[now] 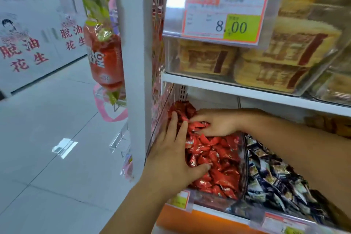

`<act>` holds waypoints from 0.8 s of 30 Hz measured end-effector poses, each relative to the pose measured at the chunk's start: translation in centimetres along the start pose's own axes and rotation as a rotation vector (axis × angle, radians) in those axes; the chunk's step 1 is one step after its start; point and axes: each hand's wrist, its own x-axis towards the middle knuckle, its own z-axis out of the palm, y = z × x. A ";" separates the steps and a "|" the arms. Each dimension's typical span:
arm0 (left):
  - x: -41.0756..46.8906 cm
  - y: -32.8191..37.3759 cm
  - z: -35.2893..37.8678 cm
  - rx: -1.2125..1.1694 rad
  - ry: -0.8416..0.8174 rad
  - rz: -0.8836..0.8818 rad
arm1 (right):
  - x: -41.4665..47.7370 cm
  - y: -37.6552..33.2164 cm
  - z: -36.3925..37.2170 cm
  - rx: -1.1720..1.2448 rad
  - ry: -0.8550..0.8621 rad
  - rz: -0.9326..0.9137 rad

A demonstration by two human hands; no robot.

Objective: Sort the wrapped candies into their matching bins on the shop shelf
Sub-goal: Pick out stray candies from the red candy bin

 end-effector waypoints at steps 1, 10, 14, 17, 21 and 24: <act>0.1 0.1 0.0 0.000 -0.004 0.005 | -0.8 0.1 0.0 -0.022 -0.036 0.009; 0.7 1.2 0.9 0.148 -0.116 -0.013 | -0.3 1.5 -3.2 0.468 0.212 0.060; 0.8 1.0 1.0 0.164 -0.096 0.004 | 3.3 1.3 -2.0 0.369 0.331 0.031; 0.8 0.7 1.1 0.164 -0.075 0.022 | 5.3 -1.2 -2.0 0.284 0.258 -0.025; 0.6 0.4 1.1 0.150 -0.075 0.029 | 6.3 -1.6 -1.8 0.240 0.248 0.021; 0.4 0.5 1.0 0.134 -0.071 0.023 | 6.3 -1.3 -1.4 0.202 0.303 0.006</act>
